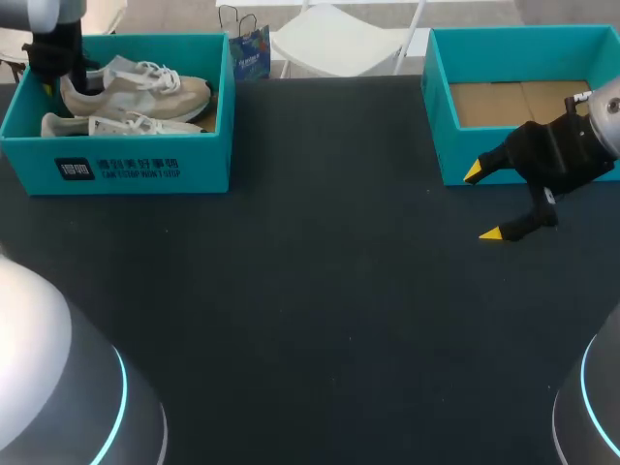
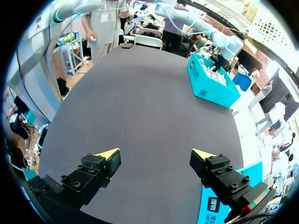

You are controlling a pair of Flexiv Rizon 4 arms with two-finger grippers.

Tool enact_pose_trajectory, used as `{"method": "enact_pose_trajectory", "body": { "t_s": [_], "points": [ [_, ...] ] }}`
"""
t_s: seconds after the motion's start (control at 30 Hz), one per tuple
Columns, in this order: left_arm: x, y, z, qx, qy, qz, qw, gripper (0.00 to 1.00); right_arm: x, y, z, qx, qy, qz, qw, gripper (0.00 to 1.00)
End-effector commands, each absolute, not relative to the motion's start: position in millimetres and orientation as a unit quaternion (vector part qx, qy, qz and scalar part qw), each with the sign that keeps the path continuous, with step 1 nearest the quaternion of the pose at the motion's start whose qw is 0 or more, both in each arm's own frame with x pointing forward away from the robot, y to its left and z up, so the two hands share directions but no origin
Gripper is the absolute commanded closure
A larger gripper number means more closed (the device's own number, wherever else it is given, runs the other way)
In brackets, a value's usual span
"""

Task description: Take the shoe out of the shoebox, open the shoe tongue, remove and reinsert the insole, then place the shoe into the shoebox

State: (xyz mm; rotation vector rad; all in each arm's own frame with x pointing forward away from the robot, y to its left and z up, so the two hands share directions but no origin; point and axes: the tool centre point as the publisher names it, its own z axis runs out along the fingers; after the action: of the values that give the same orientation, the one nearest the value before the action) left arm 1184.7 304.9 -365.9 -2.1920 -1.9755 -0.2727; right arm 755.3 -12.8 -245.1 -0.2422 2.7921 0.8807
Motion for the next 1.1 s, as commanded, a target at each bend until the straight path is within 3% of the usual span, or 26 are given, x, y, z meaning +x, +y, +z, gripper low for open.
{"method": "enact_pose_trajectory", "body": {
  "t_s": [0.03,0.17,0.47,0.53,0.6,0.67,1.1],
  "points": [
    [1191.5,305.4,-359.7,-0.741,-0.661,-0.073,0.09,0.11,756.2,-11.6,-245.8,-0.082,0.946,0.297,0.101,0.0],
    [1190.1,302.4,-350.2,-0.747,-0.656,-0.063,0.081,0.07,756.2,-11.6,-245.8,-0.082,0.946,0.297,0.101,0.0],
    [1175.4,290.7,-310.0,-0.768,-0.638,-0.037,0.045,0.11,756.2,-11.6,-245.8,-0.082,0.946,0.297,0.101,0.0],
    [1172.7,290.4,-305.5,-0.771,-0.634,-0.031,0.039,0.09,756.2,-11.6,-245.8,-0.082,0.946,0.297,0.101,0.0],
    [1164.9,290.7,-291.7,-0.773,-0.633,-0.02,0.039,0.0,756.2,-11.6,-245.8,-0.082,0.946,0.297,0.101,0.0],
    [1160.1,291.6,-280.4,-0.781,-0.622,0.001,0.051,0.0,756.2,-11.6,-245.8,-0.082,0.946,0.297,0.101,0.0],
    [1160.1,291.6,-280.4,-0.781,-0.622,0.001,0.051,0.0,756.2,-11.6,-245.8,-0.082,0.946,0.297,0.101,0.0]
  ]
}}
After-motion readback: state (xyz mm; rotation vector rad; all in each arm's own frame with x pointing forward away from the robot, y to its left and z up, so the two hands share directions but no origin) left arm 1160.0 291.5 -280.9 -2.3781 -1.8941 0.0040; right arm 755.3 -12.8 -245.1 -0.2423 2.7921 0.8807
